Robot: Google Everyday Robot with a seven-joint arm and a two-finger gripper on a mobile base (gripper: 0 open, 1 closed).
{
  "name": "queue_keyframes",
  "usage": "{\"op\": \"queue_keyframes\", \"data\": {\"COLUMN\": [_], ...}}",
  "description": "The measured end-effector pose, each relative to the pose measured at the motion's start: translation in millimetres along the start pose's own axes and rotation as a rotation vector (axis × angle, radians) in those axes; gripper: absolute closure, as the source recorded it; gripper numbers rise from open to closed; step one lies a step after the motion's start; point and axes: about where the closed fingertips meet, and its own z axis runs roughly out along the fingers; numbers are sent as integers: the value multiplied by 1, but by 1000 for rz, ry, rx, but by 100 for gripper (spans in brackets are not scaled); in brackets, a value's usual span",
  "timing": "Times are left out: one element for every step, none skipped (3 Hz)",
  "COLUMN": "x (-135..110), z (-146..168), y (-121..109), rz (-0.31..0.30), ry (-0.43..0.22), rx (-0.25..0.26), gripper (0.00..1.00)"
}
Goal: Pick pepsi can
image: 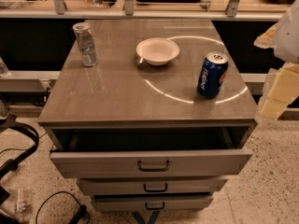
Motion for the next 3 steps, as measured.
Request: {"op": "queue_keyframes", "data": {"x": [0,2,13], "z": [0,5,18], "y": [0,-12,-47], "rz": [0,32,95], "ry": [0,-91,-298], "rx": [0,28,96], "gripper": [0,0,0]}}
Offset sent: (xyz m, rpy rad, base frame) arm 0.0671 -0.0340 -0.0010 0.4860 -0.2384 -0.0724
